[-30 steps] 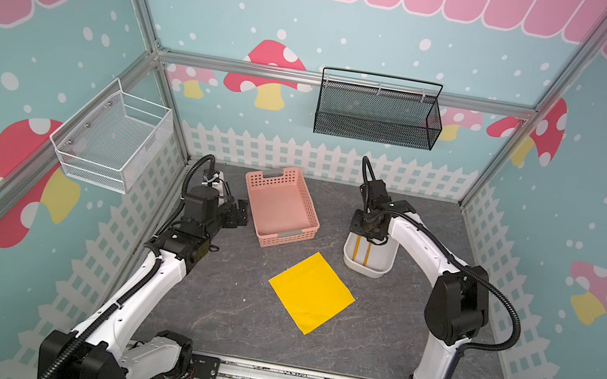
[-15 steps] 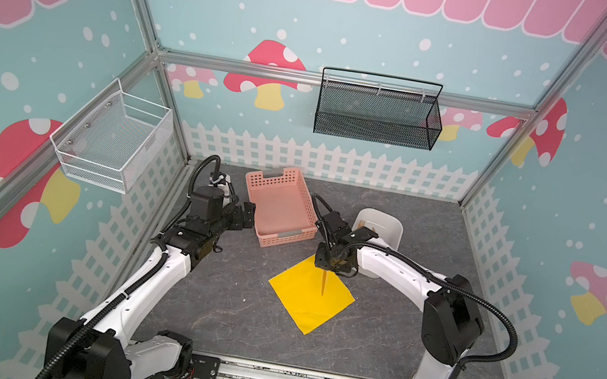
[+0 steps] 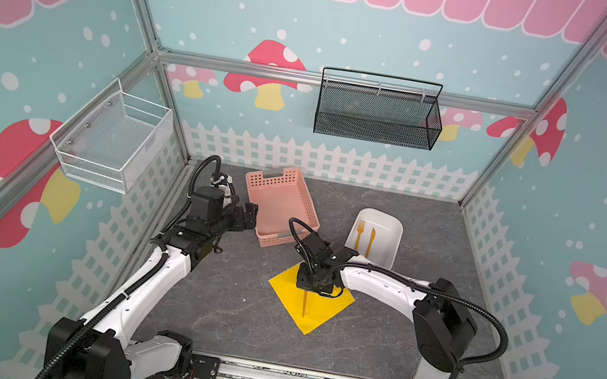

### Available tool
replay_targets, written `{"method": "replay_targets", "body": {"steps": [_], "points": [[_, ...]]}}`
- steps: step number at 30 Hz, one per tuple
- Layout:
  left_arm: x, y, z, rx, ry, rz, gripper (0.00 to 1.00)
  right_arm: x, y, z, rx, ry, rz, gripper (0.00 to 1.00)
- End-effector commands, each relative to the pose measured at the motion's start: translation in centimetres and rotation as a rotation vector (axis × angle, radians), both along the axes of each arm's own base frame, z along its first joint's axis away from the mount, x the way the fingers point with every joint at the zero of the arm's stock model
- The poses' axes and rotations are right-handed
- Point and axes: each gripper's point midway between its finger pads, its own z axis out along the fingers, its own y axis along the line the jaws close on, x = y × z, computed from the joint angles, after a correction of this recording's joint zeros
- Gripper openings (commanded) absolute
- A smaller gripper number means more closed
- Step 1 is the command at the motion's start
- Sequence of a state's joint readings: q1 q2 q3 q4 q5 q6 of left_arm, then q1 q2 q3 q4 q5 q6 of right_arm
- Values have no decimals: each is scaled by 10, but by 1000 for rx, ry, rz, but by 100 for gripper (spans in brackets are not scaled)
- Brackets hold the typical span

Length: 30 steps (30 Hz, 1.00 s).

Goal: Place the utensils on the paper napkin and roll it up
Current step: 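Carry the spoon with the right gripper over the yellow napkin, then lower the spoon onto the napkin with the right gripper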

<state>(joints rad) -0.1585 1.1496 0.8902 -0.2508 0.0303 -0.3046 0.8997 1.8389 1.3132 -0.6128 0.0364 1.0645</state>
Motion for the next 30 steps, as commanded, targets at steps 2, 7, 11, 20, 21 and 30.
{"method": "replay_targets", "body": {"steps": [2,7,11,20,21,30], "points": [[-1,-5,4,-27,0,-13,100,8,-1,-11,-22,-21,-54,4],[-1,-4,4,-27,3,-11,100,11,1,-16,-26,-29,-56,4],[-1,-4,3,-28,6,-11,100,16,5,-13,-14,-48,-49,4],[-1,-5,-1,-28,19,-13,100,22,8,-34,-56,-41,-43,4],[-1,-5,-1,-28,21,-12,100,24,8,-35,-57,-42,-46,4],[1,-5,-5,-28,33,-12,100,34,7,-37,-64,-51,-50,4]]}}
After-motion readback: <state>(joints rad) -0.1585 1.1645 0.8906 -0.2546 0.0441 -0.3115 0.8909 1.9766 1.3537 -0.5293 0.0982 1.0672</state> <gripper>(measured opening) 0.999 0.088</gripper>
